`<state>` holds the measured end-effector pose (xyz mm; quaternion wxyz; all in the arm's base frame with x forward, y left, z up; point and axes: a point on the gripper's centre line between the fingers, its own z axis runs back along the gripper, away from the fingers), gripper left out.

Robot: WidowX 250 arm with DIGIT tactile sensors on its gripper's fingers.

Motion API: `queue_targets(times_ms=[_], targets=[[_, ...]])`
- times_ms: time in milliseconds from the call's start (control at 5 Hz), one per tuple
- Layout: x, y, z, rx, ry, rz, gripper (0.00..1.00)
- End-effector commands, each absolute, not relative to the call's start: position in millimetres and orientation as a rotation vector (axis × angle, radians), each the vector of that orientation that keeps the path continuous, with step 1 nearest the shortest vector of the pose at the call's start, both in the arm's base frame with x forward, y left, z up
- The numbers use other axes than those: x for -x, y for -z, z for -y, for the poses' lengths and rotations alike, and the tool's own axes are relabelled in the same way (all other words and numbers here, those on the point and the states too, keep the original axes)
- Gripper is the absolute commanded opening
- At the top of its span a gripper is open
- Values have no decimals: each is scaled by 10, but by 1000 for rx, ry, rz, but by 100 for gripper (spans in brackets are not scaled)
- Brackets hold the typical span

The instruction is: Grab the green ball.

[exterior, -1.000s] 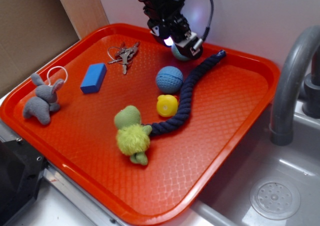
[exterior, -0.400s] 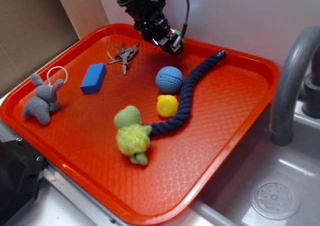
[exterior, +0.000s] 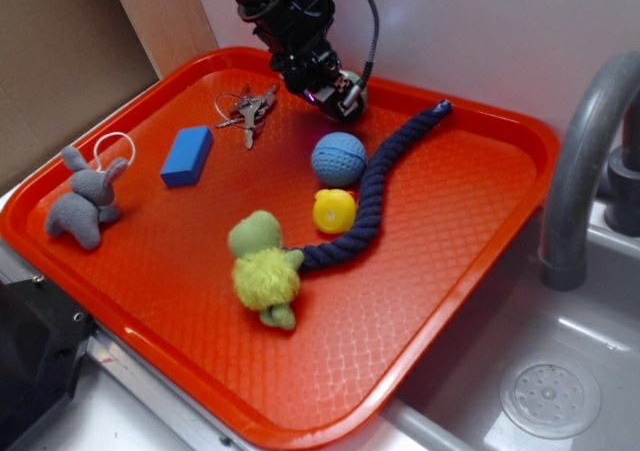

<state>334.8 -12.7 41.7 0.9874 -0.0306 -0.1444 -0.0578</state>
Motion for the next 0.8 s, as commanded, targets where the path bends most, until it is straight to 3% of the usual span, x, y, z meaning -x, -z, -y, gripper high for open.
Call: queue_targets(times_ms=[0,200,400,600], targets=[[-2721,-1608,-76,9,-15,316,0],[-2366,-2141,-119,-44,-70,236,0],[-2129,-2580,-169,69,-43,185,0],[-2035,-2437,-88,-16,-17,142,0]])
